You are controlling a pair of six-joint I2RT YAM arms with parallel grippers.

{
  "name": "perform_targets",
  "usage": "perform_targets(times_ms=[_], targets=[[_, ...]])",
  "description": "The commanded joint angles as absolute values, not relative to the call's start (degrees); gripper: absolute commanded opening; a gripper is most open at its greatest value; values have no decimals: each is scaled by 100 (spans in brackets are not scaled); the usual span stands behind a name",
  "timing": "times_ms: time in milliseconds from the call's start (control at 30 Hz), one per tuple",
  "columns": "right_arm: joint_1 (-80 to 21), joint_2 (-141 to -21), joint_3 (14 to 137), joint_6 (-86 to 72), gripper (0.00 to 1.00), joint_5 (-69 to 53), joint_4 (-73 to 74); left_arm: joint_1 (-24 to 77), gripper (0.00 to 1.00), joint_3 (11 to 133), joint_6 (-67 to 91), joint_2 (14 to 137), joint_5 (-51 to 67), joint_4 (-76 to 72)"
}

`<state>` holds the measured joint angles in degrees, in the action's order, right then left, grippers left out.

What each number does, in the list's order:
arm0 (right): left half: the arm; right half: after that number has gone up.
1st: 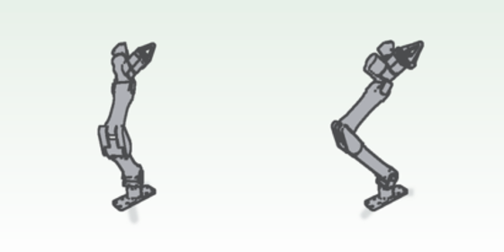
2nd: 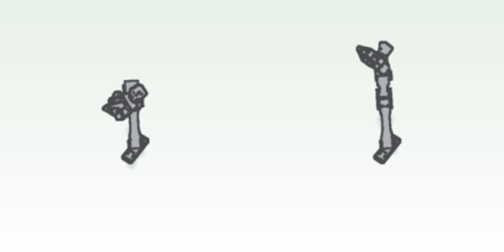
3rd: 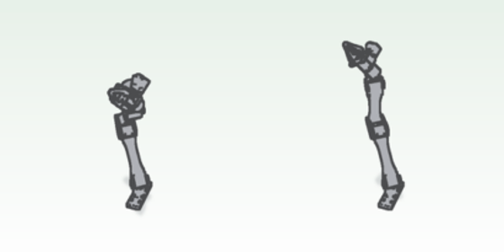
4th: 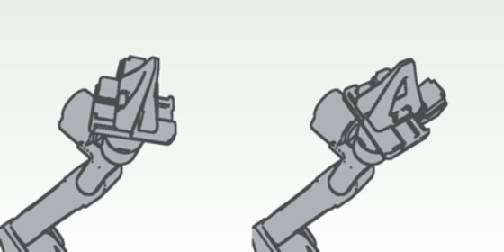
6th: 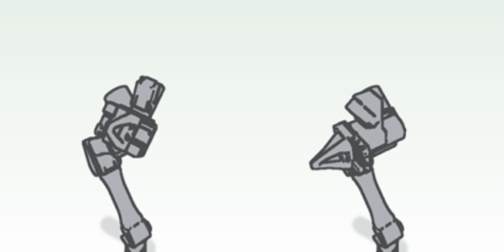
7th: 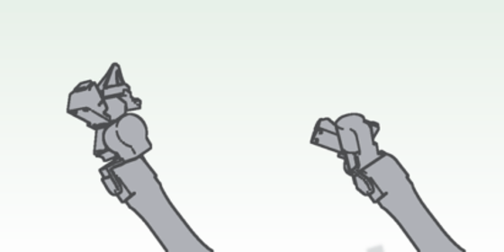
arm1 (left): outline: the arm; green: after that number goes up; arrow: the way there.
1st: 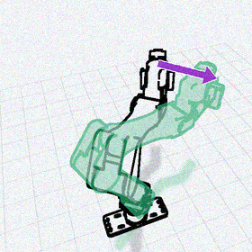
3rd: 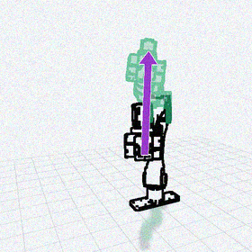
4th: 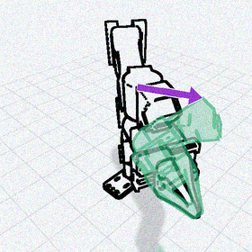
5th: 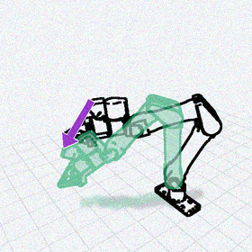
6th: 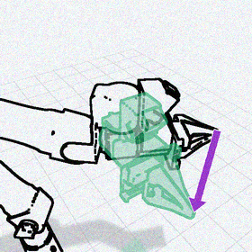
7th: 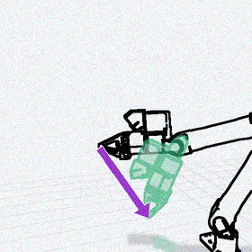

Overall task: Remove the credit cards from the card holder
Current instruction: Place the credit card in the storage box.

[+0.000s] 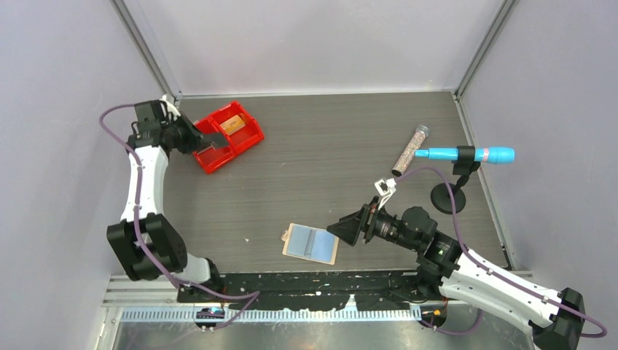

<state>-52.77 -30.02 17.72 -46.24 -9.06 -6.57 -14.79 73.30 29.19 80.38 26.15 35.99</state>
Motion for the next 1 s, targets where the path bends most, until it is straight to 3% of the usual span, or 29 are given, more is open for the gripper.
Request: perform_targets(times_ms=[0,633,967], targets=[[-5286,-3152,2275,-4203,95,-833,-306,-1573,0,8217,2464,8598,2109,4089],[-4829,-4595,2979,-3630,95,-1048,-404,-1799,0,10840,2178,11344,1444,4989],[-4538,-5104,3061,-3713,95,-1242,-690,-1878,0,11440,2328,11989,1721,4987]])
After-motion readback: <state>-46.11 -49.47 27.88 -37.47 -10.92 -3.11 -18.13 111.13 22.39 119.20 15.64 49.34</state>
